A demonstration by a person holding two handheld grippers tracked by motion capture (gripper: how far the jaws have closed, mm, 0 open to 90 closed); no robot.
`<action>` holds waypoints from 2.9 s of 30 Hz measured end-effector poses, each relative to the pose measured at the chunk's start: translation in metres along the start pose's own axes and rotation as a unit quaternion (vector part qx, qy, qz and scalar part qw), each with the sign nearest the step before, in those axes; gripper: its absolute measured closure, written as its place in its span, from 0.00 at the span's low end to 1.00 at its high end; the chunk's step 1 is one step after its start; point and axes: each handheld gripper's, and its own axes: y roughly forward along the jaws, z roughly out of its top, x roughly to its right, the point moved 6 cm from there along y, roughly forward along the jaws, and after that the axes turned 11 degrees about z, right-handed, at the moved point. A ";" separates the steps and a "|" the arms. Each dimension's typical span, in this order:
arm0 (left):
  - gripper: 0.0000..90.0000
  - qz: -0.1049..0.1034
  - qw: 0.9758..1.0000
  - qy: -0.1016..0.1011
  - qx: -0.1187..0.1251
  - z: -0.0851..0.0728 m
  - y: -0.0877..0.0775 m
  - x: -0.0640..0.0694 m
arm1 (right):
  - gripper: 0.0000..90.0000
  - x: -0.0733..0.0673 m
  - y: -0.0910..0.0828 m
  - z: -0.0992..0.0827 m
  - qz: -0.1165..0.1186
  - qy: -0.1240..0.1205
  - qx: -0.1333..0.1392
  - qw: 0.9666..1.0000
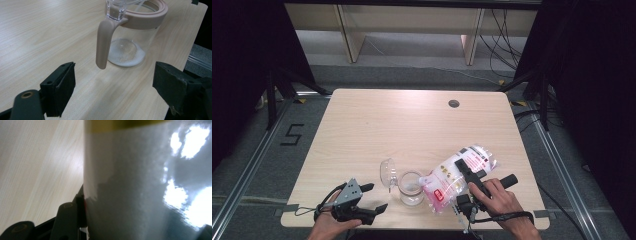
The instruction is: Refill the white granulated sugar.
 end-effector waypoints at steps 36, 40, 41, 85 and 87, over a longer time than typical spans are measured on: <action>0.20 0.000 1.000 0.000 0.000 0.000 0.000 0.000 | 0.57 0.007 -0.002 0.003 -0.004 -0.027 -0.003 1.000; 0.20 0.004 1.000 -0.009 -0.005 -0.001 0.000 0.000 | 0.57 0.007 -0.002 0.003 0.003 -0.029 -0.007 1.000; 0.20 0.001 1.000 -0.017 0.001 0.000 0.000 0.002 | 0.57 0.007 -0.002 0.003 0.002 -0.026 -0.008 1.000; 0.20 -0.001 1.000 -0.001 0.002 0.001 -0.001 0.000 | 0.58 0.006 0.000 0.003 -0.003 -0.035 0.001 0.999; 0.20 -0.001 1.000 -0.001 0.005 0.001 -0.001 0.000 | 0.58 0.008 -0.001 0.004 -0.006 -0.045 0.001 0.999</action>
